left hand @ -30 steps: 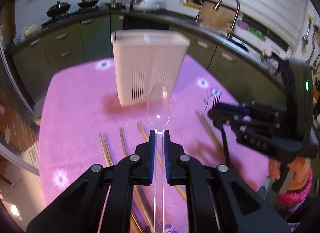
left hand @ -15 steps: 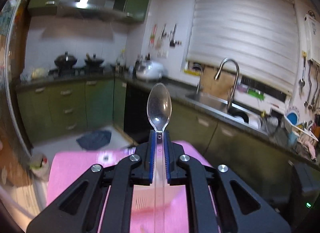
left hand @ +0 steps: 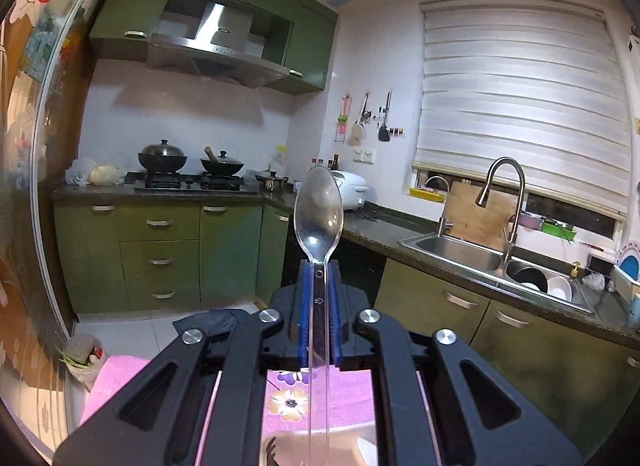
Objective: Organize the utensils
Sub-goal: 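Drop the clear spoon into the caddy with the left tool while the right tool carries the black fork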
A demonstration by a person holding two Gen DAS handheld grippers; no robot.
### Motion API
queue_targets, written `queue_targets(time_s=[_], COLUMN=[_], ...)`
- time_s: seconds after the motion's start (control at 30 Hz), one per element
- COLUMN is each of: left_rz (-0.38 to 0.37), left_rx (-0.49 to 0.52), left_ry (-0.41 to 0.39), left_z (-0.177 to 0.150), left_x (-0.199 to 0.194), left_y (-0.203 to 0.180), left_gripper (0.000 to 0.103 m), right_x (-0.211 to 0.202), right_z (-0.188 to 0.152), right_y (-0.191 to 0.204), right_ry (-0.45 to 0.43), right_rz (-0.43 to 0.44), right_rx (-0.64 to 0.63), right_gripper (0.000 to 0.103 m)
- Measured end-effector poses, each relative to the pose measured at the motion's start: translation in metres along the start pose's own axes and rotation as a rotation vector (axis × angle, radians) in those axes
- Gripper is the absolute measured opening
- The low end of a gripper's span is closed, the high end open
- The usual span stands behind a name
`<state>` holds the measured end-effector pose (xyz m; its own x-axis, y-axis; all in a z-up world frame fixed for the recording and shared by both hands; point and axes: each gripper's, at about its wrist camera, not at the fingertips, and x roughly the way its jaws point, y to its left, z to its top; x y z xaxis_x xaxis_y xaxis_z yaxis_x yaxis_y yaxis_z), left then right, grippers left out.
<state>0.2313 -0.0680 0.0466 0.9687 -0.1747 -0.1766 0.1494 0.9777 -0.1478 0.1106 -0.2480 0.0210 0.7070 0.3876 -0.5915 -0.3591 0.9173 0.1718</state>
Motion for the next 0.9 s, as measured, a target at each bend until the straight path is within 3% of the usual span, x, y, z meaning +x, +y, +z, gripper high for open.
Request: queue_targets(time_s=[0.23, 0.43, 0.47, 0.53, 0.57, 0.7, 0.9], left_rz=[-0.003, 0.007, 0.008, 0.004, 0.008, 0.004, -0.002], left_rx=[0.006, 0.031, 0.032, 0.034, 0.035, 0.031, -0.015], left_ry=[0.052, 0.132, 0.148, 0.182, 0.184, 0.203, 0.191], left_z=[-0.023, -0.044, -0.046, -0.050, -0.052, -0.053, -0.042], left_x=[-0.001, -0.013, -0.013, -0.016, -0.019, -0.033, -0.074], left_y=[0.001, -0.002, -0.003, -0.001, 0.000, 0.004, 0.013], left_gripper=[0.009, 0.009, 0.011, 0.027, 0.030, 0.038, 0.038], right_x=[0.005, 0.001, 0.000, -0.004, -0.005, -0.003, 0.017], right_z=[0.007, 0.037, 0.047, 0.062, 0.072, 0.108, 0.151], right_y=[-0.005, 0.001, 0.003, 0.006, 0.006, 0.008, 0.007], right_ry=[-0.013, -0.076, -0.102, -0.150, -0.181, -0.318, -0.475], right_rz=[-0.001, 0.001, -0.005, -0.016, -0.026, -0.055, -0.116], right_rx=[0.009, -0.017, -0.023, -0.029, -0.028, -0.006, 0.008], right_gripper=[0.025, 0.025, 0.025, 0.025, 0.025, 0.025, 0.025])
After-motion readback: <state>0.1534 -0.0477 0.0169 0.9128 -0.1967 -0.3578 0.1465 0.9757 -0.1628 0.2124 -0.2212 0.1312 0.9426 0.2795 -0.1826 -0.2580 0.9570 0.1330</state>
